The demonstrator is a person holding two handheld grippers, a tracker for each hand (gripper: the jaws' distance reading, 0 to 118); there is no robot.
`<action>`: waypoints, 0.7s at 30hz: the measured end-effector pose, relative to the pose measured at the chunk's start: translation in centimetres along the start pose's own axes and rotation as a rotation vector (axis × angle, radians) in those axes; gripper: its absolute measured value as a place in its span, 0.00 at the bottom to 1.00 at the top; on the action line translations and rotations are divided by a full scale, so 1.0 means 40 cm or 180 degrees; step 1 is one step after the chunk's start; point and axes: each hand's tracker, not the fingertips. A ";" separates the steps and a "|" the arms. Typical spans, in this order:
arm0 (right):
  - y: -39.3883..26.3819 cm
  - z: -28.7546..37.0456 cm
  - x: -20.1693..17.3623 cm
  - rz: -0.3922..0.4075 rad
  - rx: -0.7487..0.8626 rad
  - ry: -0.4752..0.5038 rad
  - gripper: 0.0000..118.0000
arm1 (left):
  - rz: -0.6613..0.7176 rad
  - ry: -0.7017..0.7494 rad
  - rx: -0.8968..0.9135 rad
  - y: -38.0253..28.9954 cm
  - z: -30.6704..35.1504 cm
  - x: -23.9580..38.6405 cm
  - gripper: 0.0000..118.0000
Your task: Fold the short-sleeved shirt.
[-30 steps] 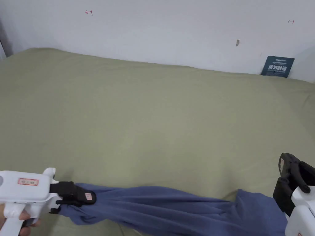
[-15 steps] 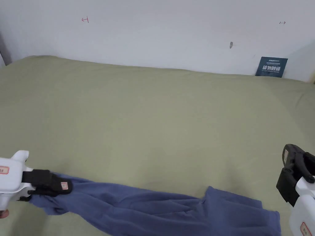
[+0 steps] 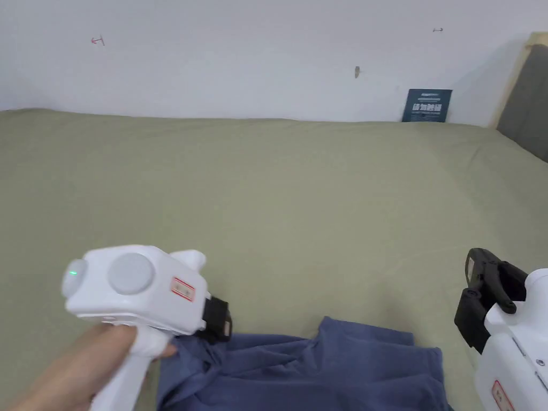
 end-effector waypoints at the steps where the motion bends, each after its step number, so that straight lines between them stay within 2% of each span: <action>1: -0.002 0.000 0.007 -0.0019 -0.0009 -0.0017 0.00 | -0.0077 0.0033 -0.0074 0.003 -0.044 0.022 0.07; 2: -0.003 0.001 0.014 -0.0030 -0.0016 -0.0027 0.00 | -0.0096 0.0033 -0.0101 0.002 -0.078 0.041 0.10; 3: -0.006 0.001 0.020 -0.0034 -0.0021 -0.0055 0.00 | -0.0173 0.0016 -0.0146 0.000 -0.118 0.065 0.19; 4: -0.008 -0.001 0.026 -0.0041 -0.0035 -0.0076 0.00 | -0.0157 -0.0078 -0.0183 -0.002 -0.152 0.080 0.46; 5: -0.011 -0.003 0.031 -0.0058 -0.0048 -0.0086 0.00 | -0.0127 -0.0225 -0.0145 -0.007 -0.182 0.099 0.89; 6: -0.012 -0.004 0.037 -0.0069 -0.0066 -0.0102 0.00 | -0.0024 -0.0381 -0.0127 -0.011 -0.210 0.101 1.00; 10: -0.017 -0.002 0.050 -0.0068 -0.0100 -0.0133 0.00 | 0.0362 -0.0722 -0.0001 0.009 -0.158 0.091 0.95; 11: -0.017 -0.002 0.052 -0.0064 -0.0100 -0.0133 0.00 | 0.0388 -0.0783 0.0024 0.014 -0.129 0.074 0.92; 12: -0.016 -0.004 0.052 -0.0061 -0.0101 -0.0132 0.00 | 0.0412 -0.0786 0.0079 0.019 -0.093 0.052 0.81; 13: -0.016 -0.006 0.052 -0.0064 -0.0102 -0.0134 0.00 | 0.0471 -0.0852 0.0258 -0.022 -0.065 0.019 0.57; 14: -0.016 -0.007 0.051 -0.0079 -0.0100 -0.0128 0.00 | 0.0513 -0.0831 0.0325 -0.023 -0.035 -0.007 0.00; 17: -0.015 -0.013 0.044 -0.0113 -0.0094 -0.0083 0.00 | 0.0634 -0.0658 0.0435 -0.027 0.009 -0.086 0.00; 18: -0.015 -0.014 0.040 -0.0096 -0.0085 -0.0083 0.00 | 0.0545 -0.0610 0.0365 -0.020 0.009 -0.106 0.00; 21: -0.015 -0.015 0.039 -0.0140 -0.0096 -0.0057 0.00 | 0.0574 -0.0497 0.0281 -0.018 -0.049 -0.122 0.00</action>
